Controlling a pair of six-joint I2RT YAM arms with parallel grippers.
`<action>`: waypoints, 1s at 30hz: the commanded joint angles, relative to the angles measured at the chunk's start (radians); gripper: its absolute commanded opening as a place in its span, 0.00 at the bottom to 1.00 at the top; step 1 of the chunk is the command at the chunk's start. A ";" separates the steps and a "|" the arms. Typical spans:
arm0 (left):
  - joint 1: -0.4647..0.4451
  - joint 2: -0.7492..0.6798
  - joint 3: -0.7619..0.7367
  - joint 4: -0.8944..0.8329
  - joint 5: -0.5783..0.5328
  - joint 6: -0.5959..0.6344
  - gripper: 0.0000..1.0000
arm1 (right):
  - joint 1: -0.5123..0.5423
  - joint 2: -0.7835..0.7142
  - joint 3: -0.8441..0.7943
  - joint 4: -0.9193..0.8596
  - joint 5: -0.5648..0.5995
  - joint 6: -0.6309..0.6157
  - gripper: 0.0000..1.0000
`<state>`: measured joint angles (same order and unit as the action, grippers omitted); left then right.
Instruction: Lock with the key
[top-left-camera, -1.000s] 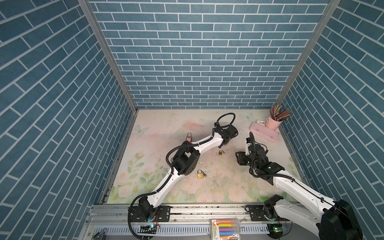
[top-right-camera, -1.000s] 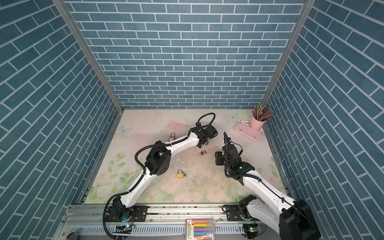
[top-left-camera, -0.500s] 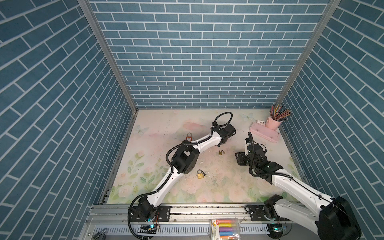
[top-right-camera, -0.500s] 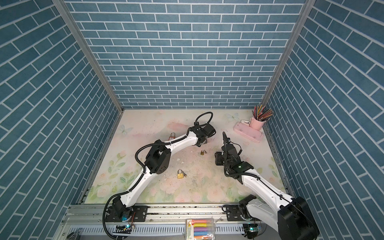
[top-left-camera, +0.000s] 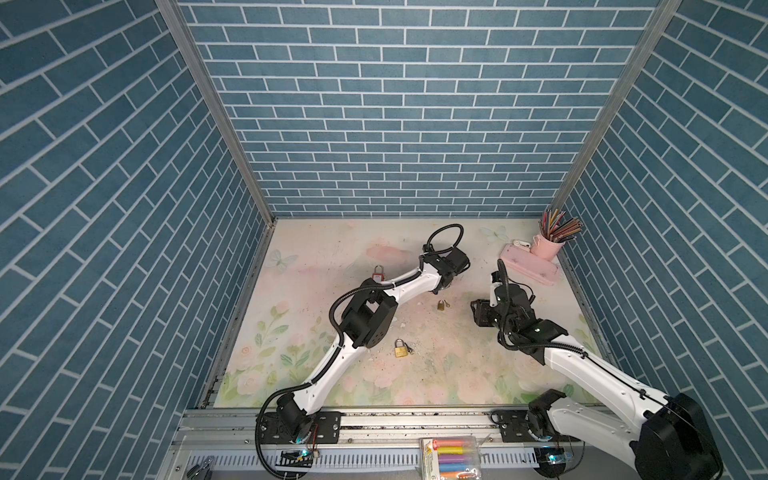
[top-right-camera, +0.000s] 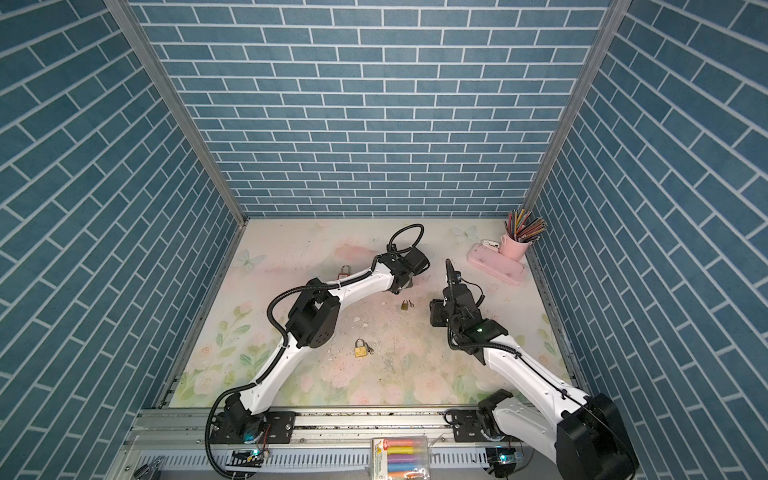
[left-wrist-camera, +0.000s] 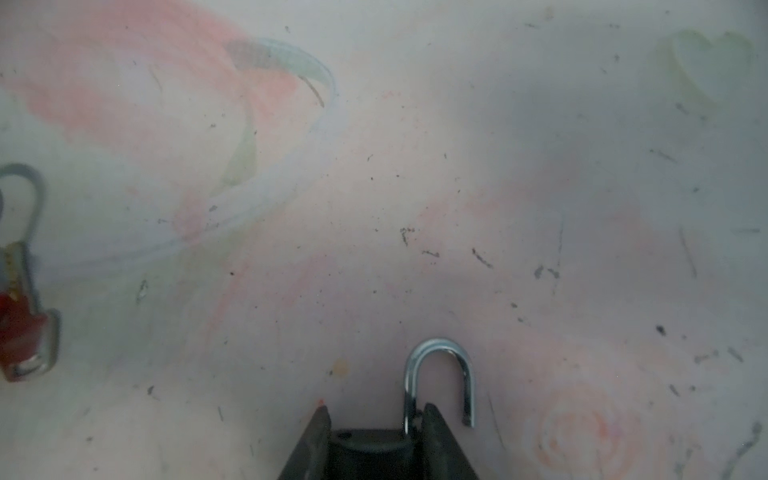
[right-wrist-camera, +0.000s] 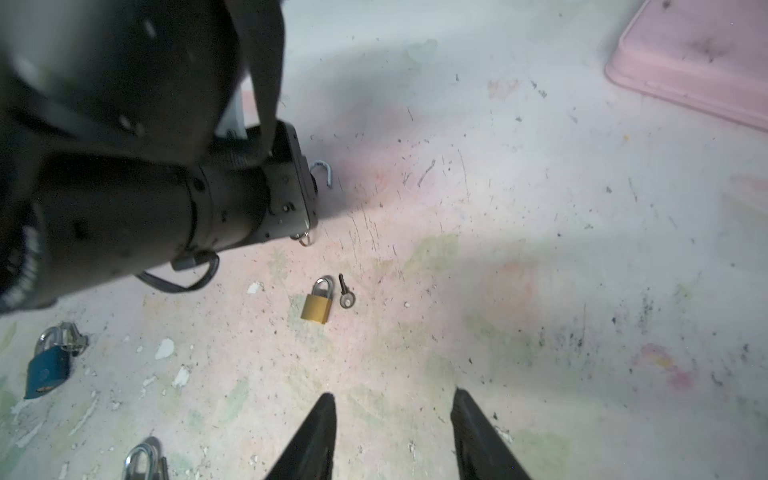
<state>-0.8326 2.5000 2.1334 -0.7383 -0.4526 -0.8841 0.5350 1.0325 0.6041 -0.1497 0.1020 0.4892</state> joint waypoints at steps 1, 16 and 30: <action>0.000 -0.176 -0.066 0.136 -0.055 0.191 0.00 | -0.024 -0.039 0.096 -0.005 0.016 -0.026 0.48; 0.142 -1.075 -1.091 0.998 0.650 0.910 0.00 | -0.133 -0.188 0.280 -0.118 -0.447 0.021 0.49; 0.147 -1.381 -1.449 1.136 1.013 1.219 0.00 | 0.102 -0.049 0.346 -0.209 -0.665 0.030 0.45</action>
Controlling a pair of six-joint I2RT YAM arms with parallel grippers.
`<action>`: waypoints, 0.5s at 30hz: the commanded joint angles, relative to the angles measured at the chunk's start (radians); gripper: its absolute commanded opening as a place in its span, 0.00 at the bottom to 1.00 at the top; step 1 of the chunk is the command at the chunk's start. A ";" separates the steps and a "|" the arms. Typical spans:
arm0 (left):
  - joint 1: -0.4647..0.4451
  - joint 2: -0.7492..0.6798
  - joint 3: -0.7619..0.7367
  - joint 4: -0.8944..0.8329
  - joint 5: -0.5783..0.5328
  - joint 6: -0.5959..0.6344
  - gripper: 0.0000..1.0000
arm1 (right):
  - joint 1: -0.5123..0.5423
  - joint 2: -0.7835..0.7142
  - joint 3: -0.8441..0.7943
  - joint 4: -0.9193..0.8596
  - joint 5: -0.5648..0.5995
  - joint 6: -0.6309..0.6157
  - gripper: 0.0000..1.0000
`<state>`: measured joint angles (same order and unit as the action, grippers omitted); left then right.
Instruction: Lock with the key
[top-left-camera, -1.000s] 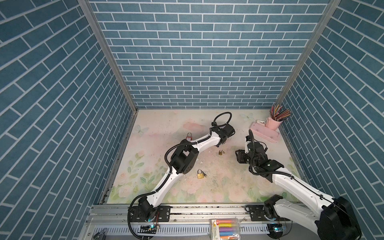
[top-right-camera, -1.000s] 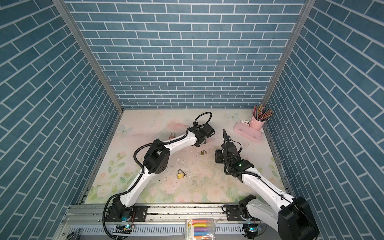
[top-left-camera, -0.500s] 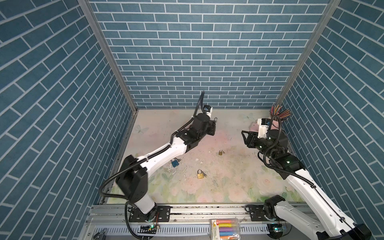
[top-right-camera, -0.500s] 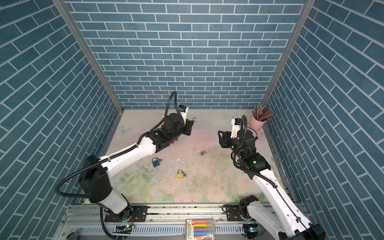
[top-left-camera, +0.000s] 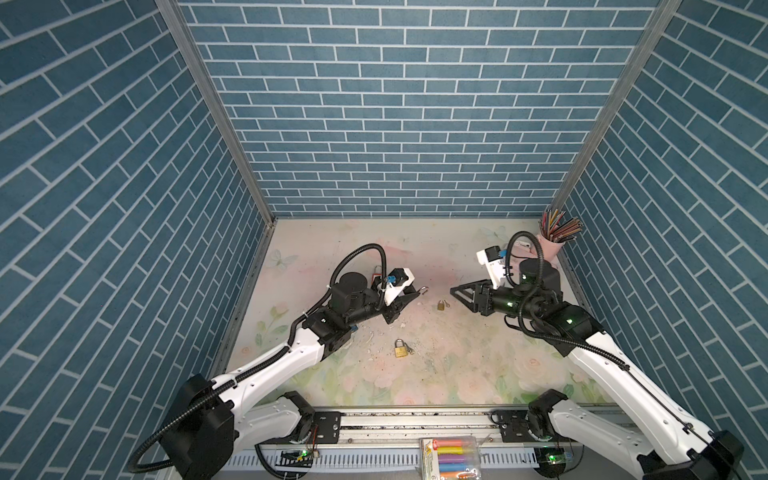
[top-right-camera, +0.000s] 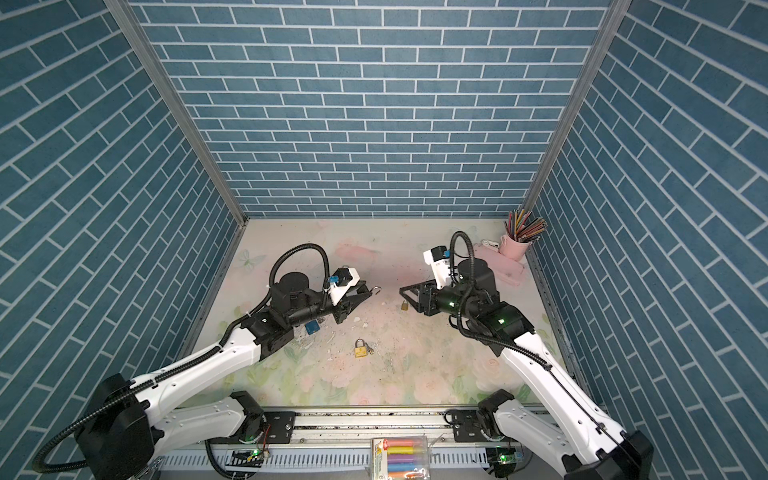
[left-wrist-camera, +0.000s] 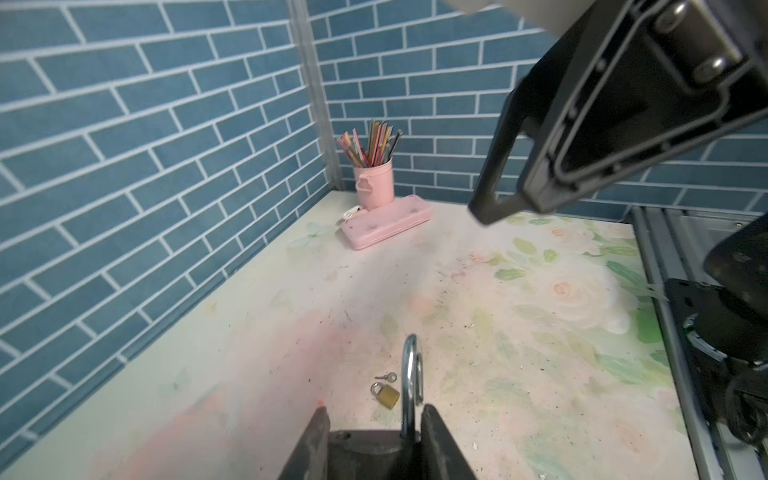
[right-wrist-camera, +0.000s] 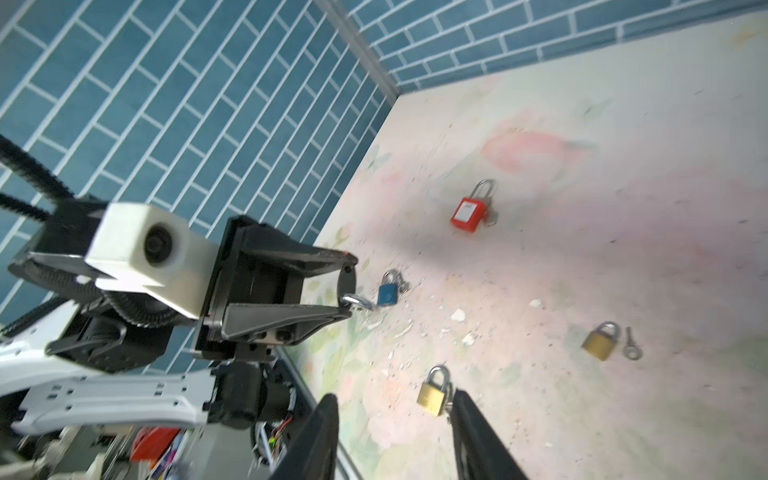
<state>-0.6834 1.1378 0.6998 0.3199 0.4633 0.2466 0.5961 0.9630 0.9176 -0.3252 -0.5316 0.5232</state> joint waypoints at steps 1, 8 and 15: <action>-0.004 -0.027 -0.030 0.095 0.093 0.099 0.00 | 0.057 0.029 0.031 -0.033 -0.029 -0.001 0.44; -0.006 -0.047 -0.074 0.169 0.105 0.121 0.00 | 0.096 0.068 0.024 -0.041 0.000 -0.007 0.42; -0.022 -0.024 -0.051 0.152 0.146 0.129 0.00 | 0.096 0.142 0.083 -0.052 0.038 -0.044 0.41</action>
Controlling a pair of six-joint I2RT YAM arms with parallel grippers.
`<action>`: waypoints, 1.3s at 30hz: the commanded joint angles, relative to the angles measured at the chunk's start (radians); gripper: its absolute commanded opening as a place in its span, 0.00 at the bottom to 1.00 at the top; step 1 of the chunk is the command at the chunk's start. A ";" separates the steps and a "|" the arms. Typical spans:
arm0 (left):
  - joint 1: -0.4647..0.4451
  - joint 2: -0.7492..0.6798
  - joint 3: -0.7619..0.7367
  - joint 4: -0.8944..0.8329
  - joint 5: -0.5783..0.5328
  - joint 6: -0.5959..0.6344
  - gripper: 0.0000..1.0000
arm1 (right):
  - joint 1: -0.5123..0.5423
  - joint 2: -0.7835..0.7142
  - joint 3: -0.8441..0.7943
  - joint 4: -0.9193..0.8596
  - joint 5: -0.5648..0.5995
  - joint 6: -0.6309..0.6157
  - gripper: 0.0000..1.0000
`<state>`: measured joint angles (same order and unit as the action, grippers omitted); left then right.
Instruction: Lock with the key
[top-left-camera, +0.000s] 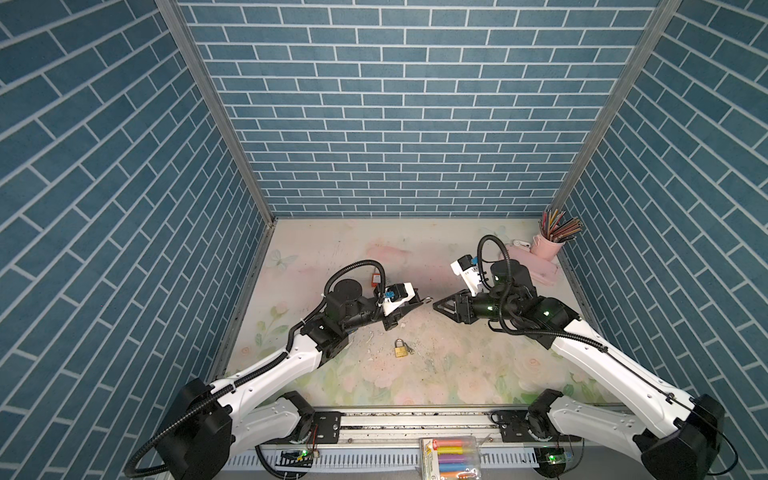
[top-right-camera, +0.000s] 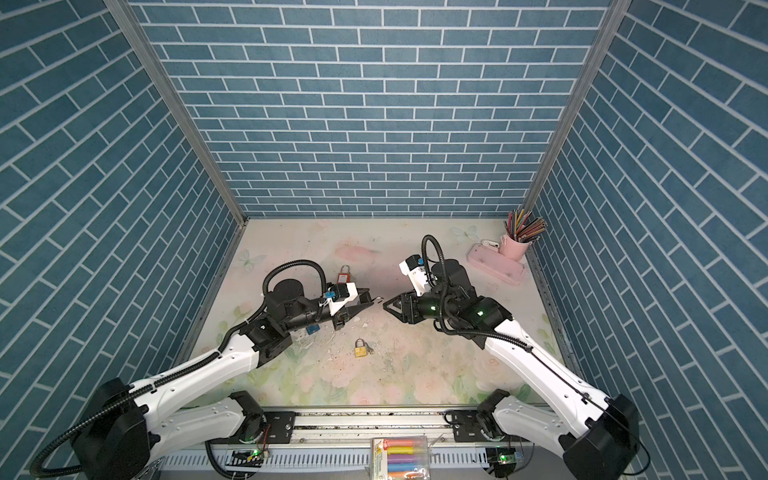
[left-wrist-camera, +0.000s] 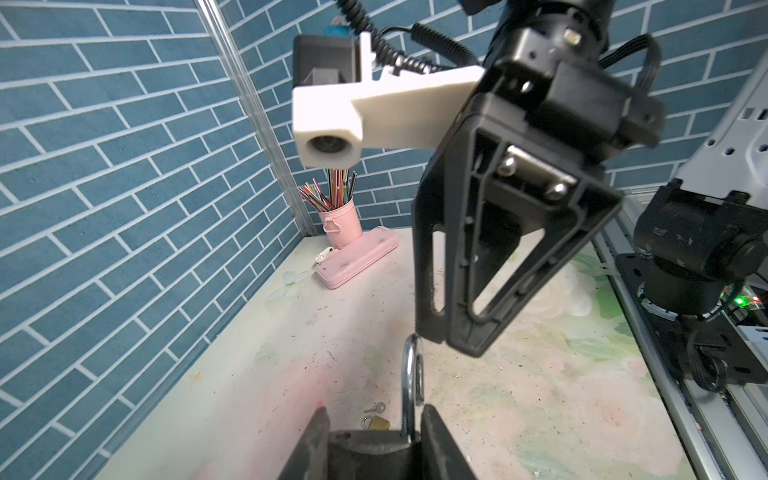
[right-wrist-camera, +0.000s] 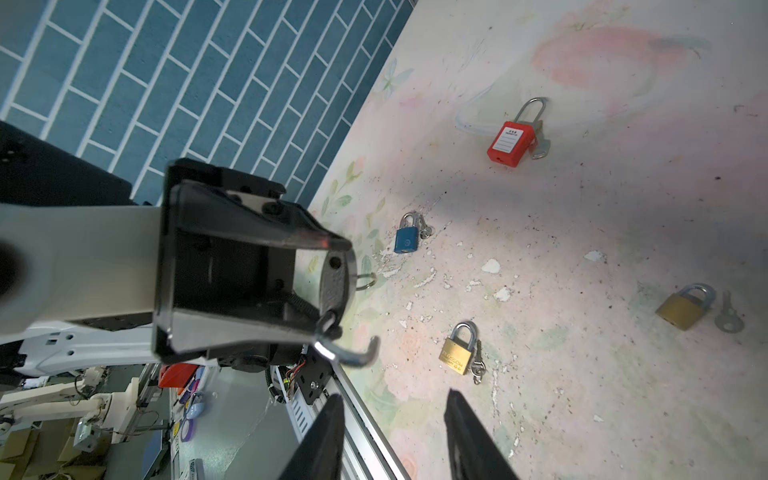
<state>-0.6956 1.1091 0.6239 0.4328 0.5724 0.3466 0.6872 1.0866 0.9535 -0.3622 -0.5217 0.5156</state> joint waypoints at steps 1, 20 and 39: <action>-0.014 0.009 0.028 0.037 0.041 0.033 0.00 | 0.006 0.025 0.056 -0.017 0.040 -0.040 0.41; -0.046 -0.009 -0.040 0.003 0.050 0.344 0.00 | 0.005 -0.083 0.023 -0.023 0.036 0.043 0.42; -0.070 0.003 -0.049 -0.022 0.042 0.486 0.00 | 0.021 -0.046 -0.115 0.081 -0.105 0.166 0.38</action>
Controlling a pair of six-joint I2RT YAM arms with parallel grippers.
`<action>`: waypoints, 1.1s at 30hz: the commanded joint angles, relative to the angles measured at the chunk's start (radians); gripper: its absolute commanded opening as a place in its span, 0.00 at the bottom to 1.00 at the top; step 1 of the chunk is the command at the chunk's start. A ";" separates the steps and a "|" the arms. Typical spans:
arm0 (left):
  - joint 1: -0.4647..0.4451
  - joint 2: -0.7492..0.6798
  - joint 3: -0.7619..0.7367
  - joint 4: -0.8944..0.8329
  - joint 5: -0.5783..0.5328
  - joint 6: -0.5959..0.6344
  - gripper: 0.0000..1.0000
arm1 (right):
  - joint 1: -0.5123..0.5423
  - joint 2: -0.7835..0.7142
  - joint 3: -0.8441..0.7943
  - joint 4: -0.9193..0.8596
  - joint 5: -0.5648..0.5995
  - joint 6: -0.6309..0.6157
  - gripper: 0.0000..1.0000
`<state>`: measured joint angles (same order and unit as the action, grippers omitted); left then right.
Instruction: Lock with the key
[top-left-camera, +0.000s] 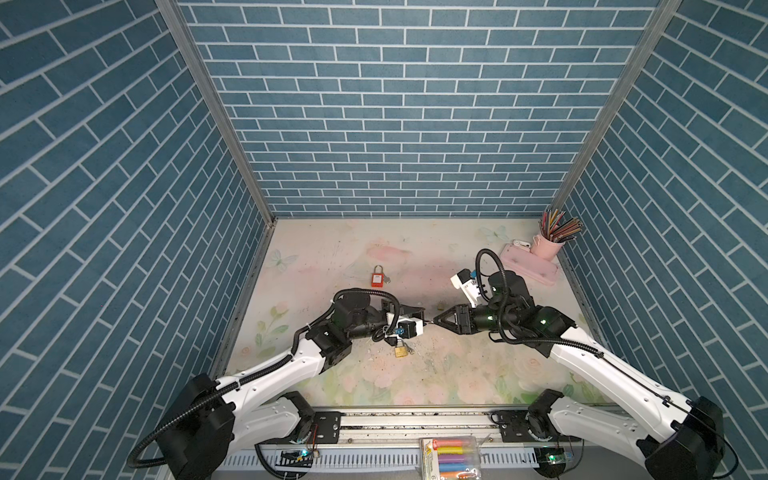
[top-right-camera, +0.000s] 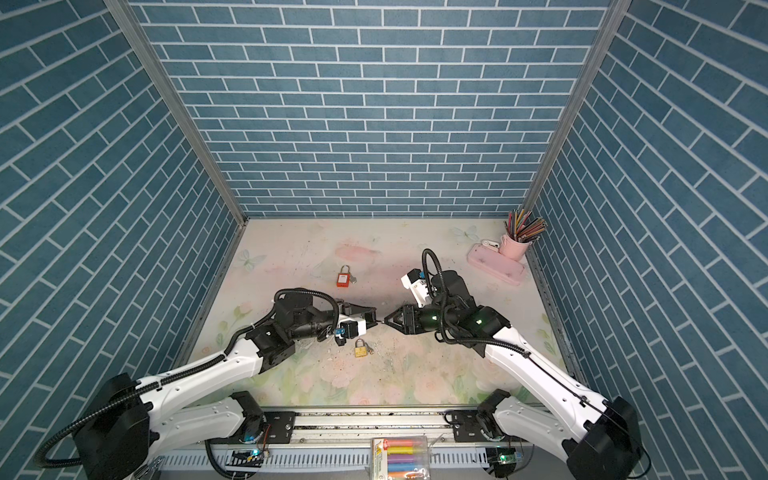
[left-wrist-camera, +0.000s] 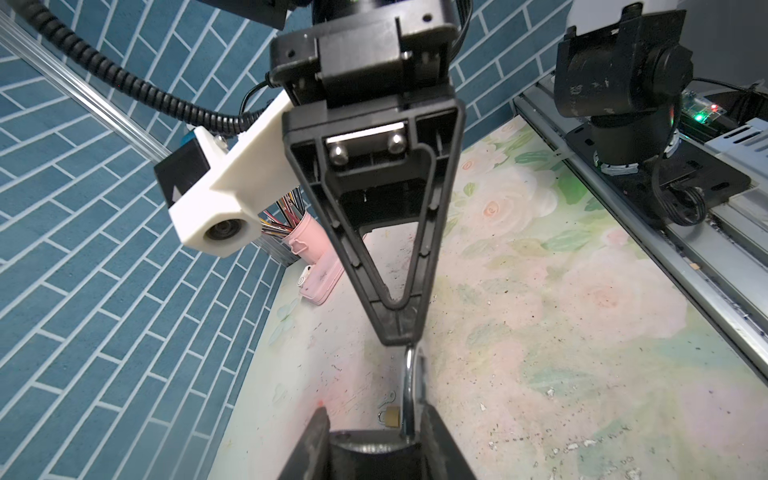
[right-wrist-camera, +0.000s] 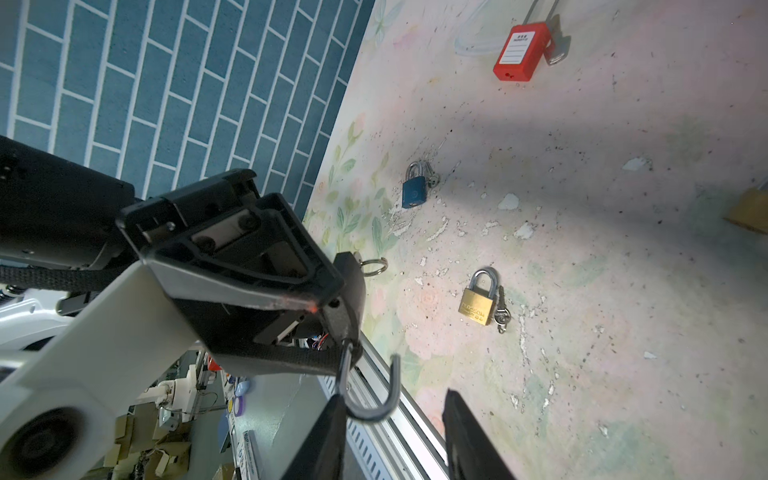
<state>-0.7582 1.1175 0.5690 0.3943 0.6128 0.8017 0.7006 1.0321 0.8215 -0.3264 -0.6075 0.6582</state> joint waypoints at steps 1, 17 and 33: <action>-0.007 -0.007 0.003 0.016 0.000 0.030 0.00 | 0.007 0.013 0.020 0.047 -0.020 0.022 0.37; -0.039 0.014 0.006 0.027 -0.177 0.017 0.00 | 0.016 -0.005 0.043 0.010 0.094 0.156 0.44; -0.065 0.045 0.013 0.077 -0.257 -0.010 0.00 | 0.017 0.043 -0.050 0.173 -0.021 0.363 0.43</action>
<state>-0.8162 1.1633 0.5690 0.4152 0.3660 0.7925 0.7124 1.0634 0.7811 -0.1978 -0.5900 0.9699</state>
